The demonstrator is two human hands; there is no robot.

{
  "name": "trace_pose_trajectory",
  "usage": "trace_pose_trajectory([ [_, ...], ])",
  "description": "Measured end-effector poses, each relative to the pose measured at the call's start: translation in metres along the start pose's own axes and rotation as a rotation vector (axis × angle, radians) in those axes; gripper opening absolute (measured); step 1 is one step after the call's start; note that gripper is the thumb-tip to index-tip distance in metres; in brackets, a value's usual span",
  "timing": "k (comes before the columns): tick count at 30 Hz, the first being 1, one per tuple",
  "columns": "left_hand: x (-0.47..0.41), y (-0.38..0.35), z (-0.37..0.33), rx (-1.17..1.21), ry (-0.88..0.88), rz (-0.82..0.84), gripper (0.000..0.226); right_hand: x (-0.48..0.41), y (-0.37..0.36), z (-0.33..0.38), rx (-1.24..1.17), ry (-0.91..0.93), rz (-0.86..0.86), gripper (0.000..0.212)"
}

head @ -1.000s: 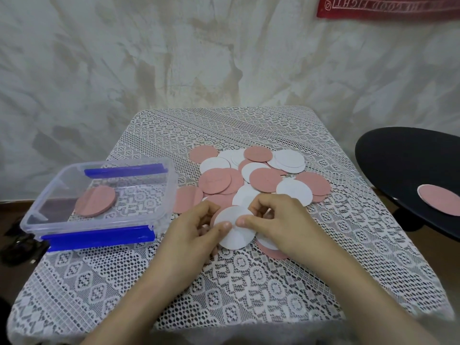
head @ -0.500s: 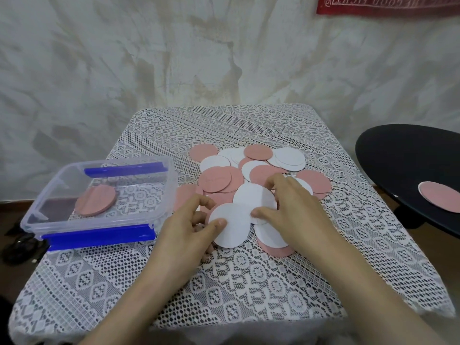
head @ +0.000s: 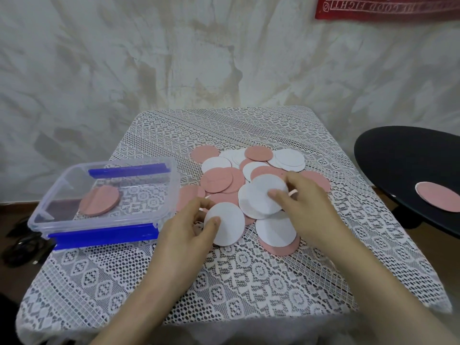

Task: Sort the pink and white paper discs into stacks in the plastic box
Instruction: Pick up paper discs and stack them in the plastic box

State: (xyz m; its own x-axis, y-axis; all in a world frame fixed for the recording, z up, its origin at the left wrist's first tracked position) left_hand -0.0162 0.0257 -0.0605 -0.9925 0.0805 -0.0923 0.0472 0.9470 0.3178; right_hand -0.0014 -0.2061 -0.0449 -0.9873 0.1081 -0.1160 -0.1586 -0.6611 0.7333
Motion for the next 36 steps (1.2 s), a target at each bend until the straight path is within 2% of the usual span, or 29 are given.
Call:
trace_pose_trajectory([
  [2,0.002,0.000,-0.005,0.006,-0.036,0.002,0.015,0.010,-0.016,0.006,-0.170,0.014,0.188,0.011],
  [4,0.005,-0.001,-0.012,0.016,-0.075,0.021,0.020,0.022,-0.029,0.015,-0.176,0.036,0.276,0.002],
  [7,0.011,-0.008,-0.025,0.026,-0.140,0.121,0.023,0.029,-0.038,0.028,-0.042,0.147,0.215,0.013],
  [9,0.015,-0.010,-0.030,0.020,-0.173,0.166,0.022,0.032,-0.039,0.033,-0.029,0.160,0.198,0.006],
  [13,0.017,-0.002,-0.026,-0.094,-0.231,0.128,0.029,0.041,-0.038,0.038,-0.032,0.190,0.193,0.016],
  [16,0.021,0.004,-0.026,-0.209,-0.305,0.066,0.031,0.049,-0.034,0.051,0.192,0.319,0.152,0.015],
  [20,0.023,0.005,-0.020,-0.273,-0.313,0.057,0.037,0.057,-0.040,0.060,0.368,0.377,0.166,0.020],
  [23,0.024,0.006,-0.022,-0.257,-0.338,0.038,0.033,0.059,-0.040,0.063,0.330,0.386,0.152,0.022],
  [26,0.024,0.008,-0.025,-0.257,-0.349,0.029,0.029,0.061,-0.041,0.066,0.316,0.407,0.147,0.016],
  [30,0.023,-0.001,-0.015,-0.275,-0.315,0.090,0.014,0.061,-0.052,0.063,0.391,0.406,0.201,0.033],
  [32,0.024,0.001,-0.016,-0.258,-0.305,0.088,0.012,0.061,-0.048,0.065,0.369,0.411,0.179,0.029],
  [36,0.022,0.015,-0.028,-0.190,-0.290,0.066,0.007,0.059,-0.039,0.074,0.288,0.414,0.133,0.005],
])
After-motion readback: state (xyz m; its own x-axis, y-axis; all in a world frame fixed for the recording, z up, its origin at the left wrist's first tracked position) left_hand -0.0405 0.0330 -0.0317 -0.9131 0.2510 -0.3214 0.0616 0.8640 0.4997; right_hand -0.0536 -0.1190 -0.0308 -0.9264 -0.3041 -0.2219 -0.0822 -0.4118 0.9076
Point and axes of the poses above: each hand's wrist, its own x-axis away from the middle knuckle, its own y-axis out of the back of the hand, z = x × y, the point moved 8 cm from there along -x, towards the middle knuckle, and after that the axes turned 11 degrees about x, right-handed, at the moved point
